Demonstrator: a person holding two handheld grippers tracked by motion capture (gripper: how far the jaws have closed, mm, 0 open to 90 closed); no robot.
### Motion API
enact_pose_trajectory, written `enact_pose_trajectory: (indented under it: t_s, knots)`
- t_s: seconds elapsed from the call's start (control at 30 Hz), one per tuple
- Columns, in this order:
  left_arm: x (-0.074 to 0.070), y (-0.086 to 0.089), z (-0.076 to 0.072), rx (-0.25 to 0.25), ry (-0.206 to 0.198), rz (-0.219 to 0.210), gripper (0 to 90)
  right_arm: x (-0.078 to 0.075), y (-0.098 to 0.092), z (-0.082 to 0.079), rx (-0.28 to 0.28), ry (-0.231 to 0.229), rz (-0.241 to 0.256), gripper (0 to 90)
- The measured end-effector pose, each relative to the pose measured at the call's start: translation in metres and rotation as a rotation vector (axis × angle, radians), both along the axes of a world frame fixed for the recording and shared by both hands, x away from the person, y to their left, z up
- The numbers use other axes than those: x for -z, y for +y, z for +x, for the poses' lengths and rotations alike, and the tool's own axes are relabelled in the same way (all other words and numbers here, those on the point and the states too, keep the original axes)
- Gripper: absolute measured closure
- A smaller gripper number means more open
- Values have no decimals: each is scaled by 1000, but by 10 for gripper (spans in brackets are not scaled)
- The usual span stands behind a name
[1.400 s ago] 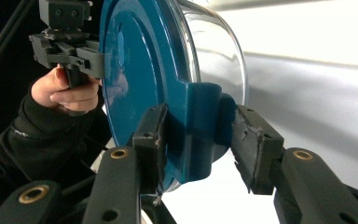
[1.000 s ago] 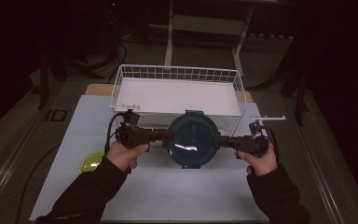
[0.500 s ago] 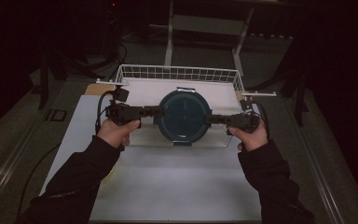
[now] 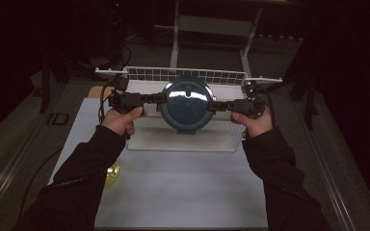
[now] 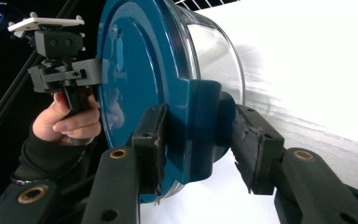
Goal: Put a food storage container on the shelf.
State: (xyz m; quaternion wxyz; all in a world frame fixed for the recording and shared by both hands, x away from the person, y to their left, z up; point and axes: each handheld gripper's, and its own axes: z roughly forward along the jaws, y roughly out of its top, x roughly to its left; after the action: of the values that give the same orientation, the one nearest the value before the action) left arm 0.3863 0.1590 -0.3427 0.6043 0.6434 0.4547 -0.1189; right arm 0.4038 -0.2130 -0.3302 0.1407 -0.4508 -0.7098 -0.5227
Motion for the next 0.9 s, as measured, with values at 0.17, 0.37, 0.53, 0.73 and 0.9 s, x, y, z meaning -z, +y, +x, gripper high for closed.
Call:
enact_pose_trajectory:
  t_s: [0.17, 0.37, 0.53, 0.73, 0.9]
  knots:
    - [10, 4, 8, -18, 61, -59, 562, -1, 3, 3, 33, 13, 11, 546]
    - [13, 2, 19, -41, 90, -89, 556, 1, 3, 12, 48, 33, 27, 516]
    - [17, 2, 26, -67, 116, -95, 535, 2, 3, 19, 72, 42, 32, 493]
    - [20, 3, 32, -76, 104, -99, 504, -1, 7, 27, 95, 33, 2, 483]
    - [14, 0, 29, -123, 33, -23, 476, 0, 7, 29, 104, 25, 8, 495]
